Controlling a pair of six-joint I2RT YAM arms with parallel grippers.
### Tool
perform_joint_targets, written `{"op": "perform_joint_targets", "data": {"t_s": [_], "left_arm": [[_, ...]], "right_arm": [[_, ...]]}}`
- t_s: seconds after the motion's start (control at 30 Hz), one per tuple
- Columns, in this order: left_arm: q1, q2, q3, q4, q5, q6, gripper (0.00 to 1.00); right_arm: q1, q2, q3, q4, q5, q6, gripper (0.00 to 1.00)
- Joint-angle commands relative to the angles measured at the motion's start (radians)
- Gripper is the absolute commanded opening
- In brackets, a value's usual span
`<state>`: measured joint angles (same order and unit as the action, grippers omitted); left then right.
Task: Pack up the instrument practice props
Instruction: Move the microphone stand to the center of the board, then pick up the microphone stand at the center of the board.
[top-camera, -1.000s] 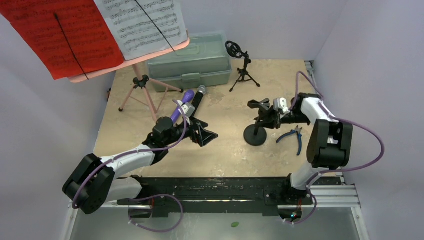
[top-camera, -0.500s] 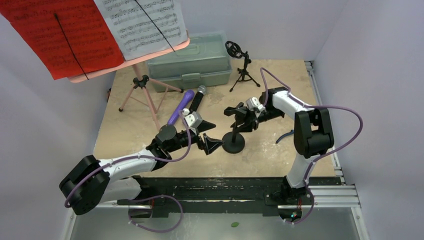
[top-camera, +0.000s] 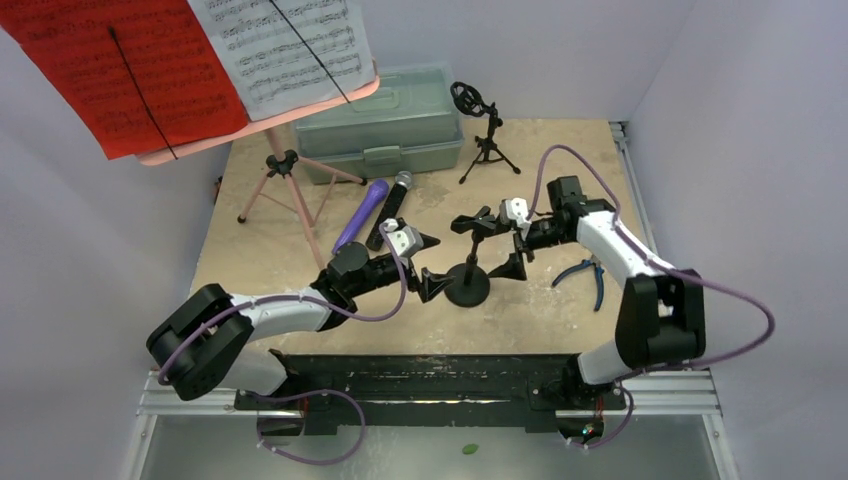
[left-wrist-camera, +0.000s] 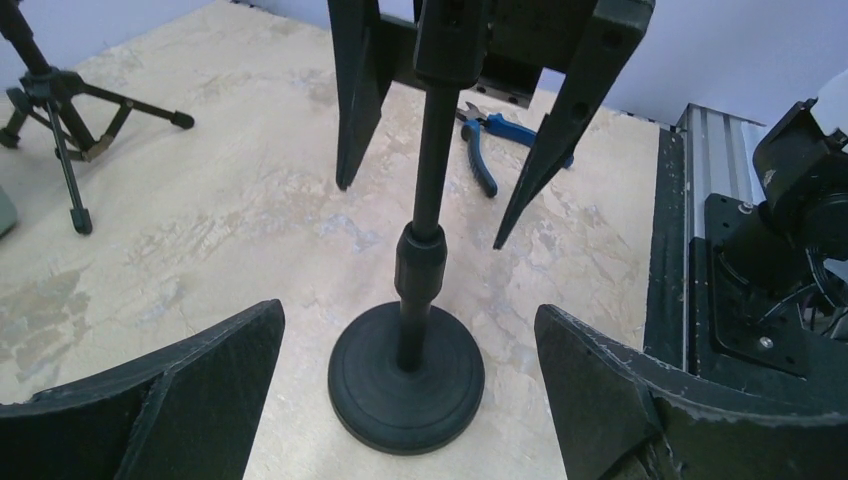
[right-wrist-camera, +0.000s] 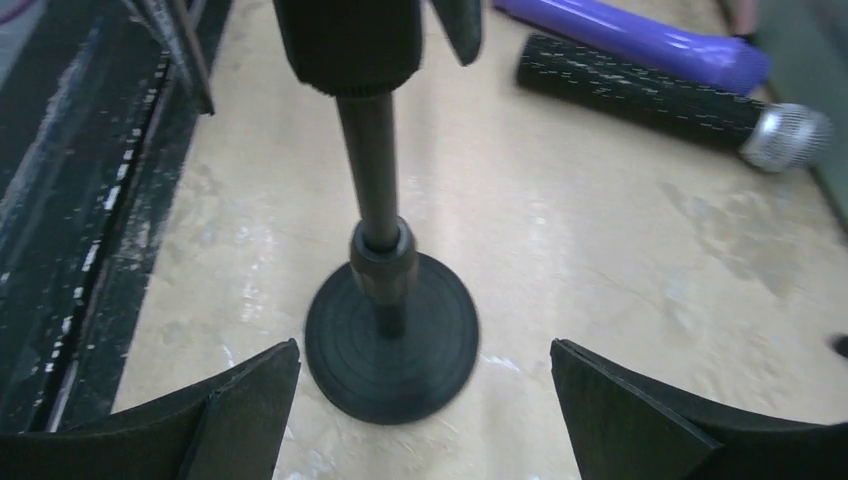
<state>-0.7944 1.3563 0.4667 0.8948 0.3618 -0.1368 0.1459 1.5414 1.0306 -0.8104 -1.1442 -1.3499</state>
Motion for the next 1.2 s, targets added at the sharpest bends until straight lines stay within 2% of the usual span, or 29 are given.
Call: {"op": "perform_joint_targets", "data": {"t_s": [0.0,0.13,0.33,0.53,0.63,0.8,0.93,1.0,1.03,1.17], "left_arm": [[-0.005,0.023,0.045,0.108,0.054,0.081,0.96],[-0.005,0.093,0.057,0.158,0.119,0.164,0.96],[-0.011,0.205,0.107,0.225,0.162,0.218,0.96],[-0.026,0.319,0.176,0.262,0.159,0.213,0.91],[-0.033,0.377,0.205,0.303,0.160,0.176,0.86],[-0.037,0.438,0.237,0.321,0.167,0.099,0.66],[-0.037,0.456,0.234,0.359,0.161,0.047,0.30],[-0.037,0.455,0.233,0.379,0.146,-0.013,0.07],[-0.037,0.449,0.234,0.377,0.127,-0.051,0.00],[-0.038,0.391,0.214,0.408,0.034,-0.227,0.00]], "right_arm": [[-0.071,-0.102,-0.031,0.179,0.044,0.156,0.99],[-0.142,-0.124,-0.059,0.093,-0.037,0.043,0.99],[-0.143,-0.141,-0.098,0.104,-0.064,0.035,0.99],[-0.144,-0.088,-0.090,0.035,-0.080,-0.033,0.99],[-0.141,-0.067,-0.080,0.005,-0.080,-0.065,0.99],[-0.121,-0.056,-0.076,-0.007,-0.067,-0.075,0.99],[-0.101,-0.048,-0.076,0.005,-0.054,-0.060,0.99],[-0.090,-0.041,-0.077,0.010,-0.049,-0.049,0.99],[-0.083,-0.039,-0.078,0.014,-0.048,-0.041,0.99],[-0.056,-0.047,-0.075,0.044,-0.058,0.026,0.99]]}}
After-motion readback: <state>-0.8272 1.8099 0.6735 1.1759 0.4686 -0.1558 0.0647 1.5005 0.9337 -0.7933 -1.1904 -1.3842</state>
